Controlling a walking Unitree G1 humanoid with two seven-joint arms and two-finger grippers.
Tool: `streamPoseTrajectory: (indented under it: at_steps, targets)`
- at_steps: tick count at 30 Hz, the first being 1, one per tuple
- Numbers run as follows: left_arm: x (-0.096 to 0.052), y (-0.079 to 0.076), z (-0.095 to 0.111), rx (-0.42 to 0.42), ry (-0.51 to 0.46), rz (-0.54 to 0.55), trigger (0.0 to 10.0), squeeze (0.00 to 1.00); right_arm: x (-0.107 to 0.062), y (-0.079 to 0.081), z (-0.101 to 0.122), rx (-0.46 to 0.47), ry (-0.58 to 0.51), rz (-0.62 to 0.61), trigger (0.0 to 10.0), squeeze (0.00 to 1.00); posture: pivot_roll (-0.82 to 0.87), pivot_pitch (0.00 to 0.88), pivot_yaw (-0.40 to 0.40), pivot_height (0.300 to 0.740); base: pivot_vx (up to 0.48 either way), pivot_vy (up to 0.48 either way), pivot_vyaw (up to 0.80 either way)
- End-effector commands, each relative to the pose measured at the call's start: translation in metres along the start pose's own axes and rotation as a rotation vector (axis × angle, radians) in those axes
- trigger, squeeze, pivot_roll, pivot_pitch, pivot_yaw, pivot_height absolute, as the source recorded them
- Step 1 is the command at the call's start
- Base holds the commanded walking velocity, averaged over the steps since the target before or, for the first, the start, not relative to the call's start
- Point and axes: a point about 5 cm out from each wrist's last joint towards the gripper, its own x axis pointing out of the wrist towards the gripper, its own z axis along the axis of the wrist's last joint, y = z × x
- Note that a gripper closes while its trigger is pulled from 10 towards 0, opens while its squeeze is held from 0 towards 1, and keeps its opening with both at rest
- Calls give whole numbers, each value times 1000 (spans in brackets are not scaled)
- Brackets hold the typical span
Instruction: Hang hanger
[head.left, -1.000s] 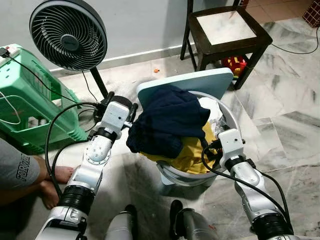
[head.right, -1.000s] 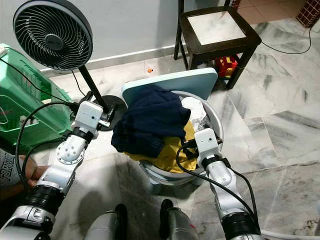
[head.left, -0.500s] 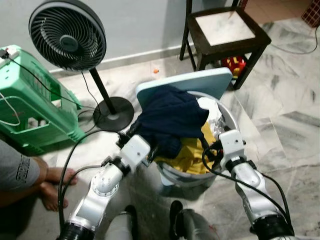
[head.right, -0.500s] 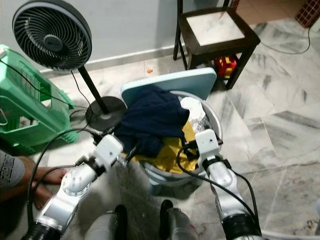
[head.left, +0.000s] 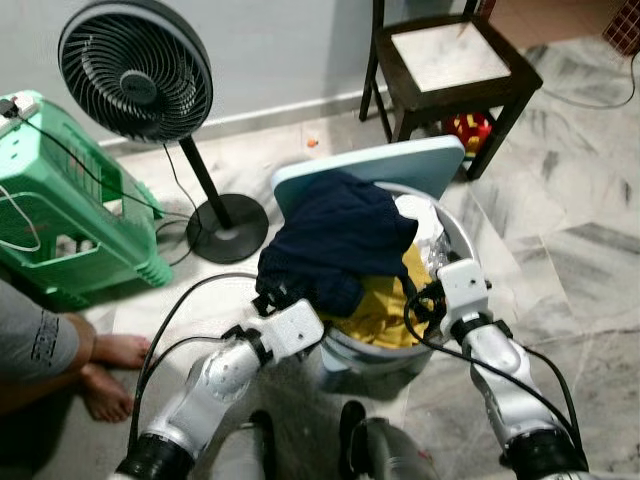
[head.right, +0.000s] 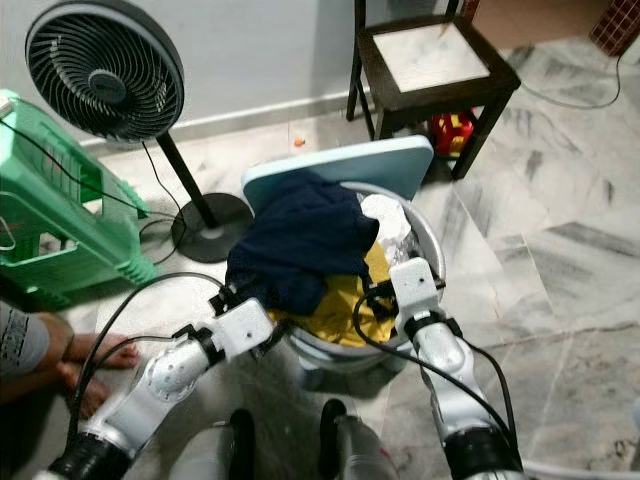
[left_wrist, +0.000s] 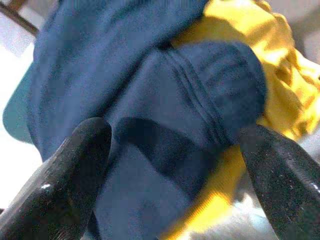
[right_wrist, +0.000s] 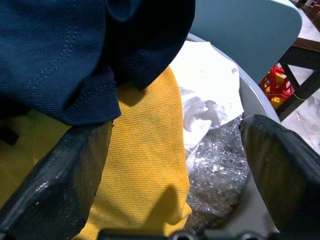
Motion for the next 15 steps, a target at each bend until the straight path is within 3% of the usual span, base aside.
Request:
streamPoseTrajectory:
  at_steps: [1, 4, 5, 6, 7, 15]
  targets:
    - [-1, -11, -11, 11, 37, -54, 10000, 0, -7, 3, -8, 9, 22, -5, 10000, 0, 71, 322, 16, 740, 0, 0, 0]
    - [1, -11, -16, 19, 51, -73, 10000, 0, -9, 4, -9, 12, 24, -12, 10000, 0, 64, 322, 19, 740, 0, 0, 0]
    - [1, -11, -18, 15, 54, -75, 5569, 0, -9, 4, -9, 13, 24, -13, 10000, 0, 63, 322, 20, 740, 0, 0, 0]
    - [1, -11, -18, 15, 54, -75, 5569, 0, -9, 4, -9, 13, 24, -13, 10000, 0, 63, 322, 20, 740, 0, 0, 0]
    - [1, -11, -21, 10, 56, -84, 0, 0, -10, 4, -9, 14, 24, -15, 10000, 0, 63, 322, 20, 740, 0, 0, 0]
    - [5, -7, -27, 13, 56, -85, 0, 0, -11, 4, -9, 19, 25, -21, 10000, 0, 60, 325, 28, 740, 0, 0, 0]
